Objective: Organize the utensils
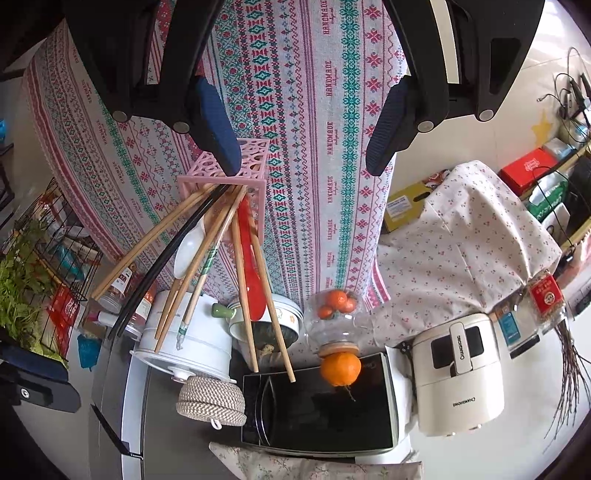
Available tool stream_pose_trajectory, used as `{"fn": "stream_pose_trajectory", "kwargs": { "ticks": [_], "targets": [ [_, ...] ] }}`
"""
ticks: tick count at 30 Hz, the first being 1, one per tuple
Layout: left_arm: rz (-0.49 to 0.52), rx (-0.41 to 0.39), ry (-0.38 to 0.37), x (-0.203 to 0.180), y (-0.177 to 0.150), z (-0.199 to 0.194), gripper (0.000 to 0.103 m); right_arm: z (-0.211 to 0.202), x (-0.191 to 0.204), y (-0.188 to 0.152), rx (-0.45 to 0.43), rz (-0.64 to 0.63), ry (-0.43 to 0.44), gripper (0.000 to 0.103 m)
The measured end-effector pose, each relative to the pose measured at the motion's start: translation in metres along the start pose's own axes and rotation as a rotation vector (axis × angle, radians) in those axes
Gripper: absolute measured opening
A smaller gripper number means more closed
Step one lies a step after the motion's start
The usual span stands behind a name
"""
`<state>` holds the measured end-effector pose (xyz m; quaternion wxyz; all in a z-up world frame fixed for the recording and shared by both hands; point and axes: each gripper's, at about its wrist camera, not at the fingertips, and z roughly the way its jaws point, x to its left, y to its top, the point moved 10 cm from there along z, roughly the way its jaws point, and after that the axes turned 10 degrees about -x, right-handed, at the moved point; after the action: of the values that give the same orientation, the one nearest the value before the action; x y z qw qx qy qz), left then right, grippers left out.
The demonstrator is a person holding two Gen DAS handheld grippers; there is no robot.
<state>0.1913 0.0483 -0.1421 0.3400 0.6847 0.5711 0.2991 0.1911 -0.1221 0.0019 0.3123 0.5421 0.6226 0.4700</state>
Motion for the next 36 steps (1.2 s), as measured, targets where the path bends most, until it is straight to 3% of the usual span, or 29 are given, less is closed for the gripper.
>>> {"fn": "stream_pose_trajectory", "kwargs": {
  "ticks": [3,7,13,18,21,36],
  "targets": [
    [0.022,-0.005,0.007,-0.009,0.001,-0.008,0.072,-0.020,-0.024,-0.015,0.028,-0.030,-0.118,0.061],
    [0.050,-0.030,0.022,-0.025,0.004,-0.026,0.073,-0.042,-0.046,-0.045,0.069,-0.050,-0.199,0.082],
    [0.038,-0.044,0.065,-0.042,0.006,-0.058,0.084,-0.060,-0.066,-0.084,0.142,-0.080,-0.304,0.097],
    [0.005,-0.046,0.064,-0.054,0.010,-0.086,0.085,-0.081,-0.076,-0.089,0.167,-0.063,-0.375,0.098],
    [-0.013,-0.063,0.052,-0.060,0.015,-0.104,0.093,-0.097,-0.076,-0.082,0.150,-0.070,-0.396,0.100],
    [-0.024,-0.133,0.056,-0.077,0.034,-0.143,0.100,-0.132,-0.069,-0.053,0.061,-0.063,-0.389,0.101]
  ]
}}
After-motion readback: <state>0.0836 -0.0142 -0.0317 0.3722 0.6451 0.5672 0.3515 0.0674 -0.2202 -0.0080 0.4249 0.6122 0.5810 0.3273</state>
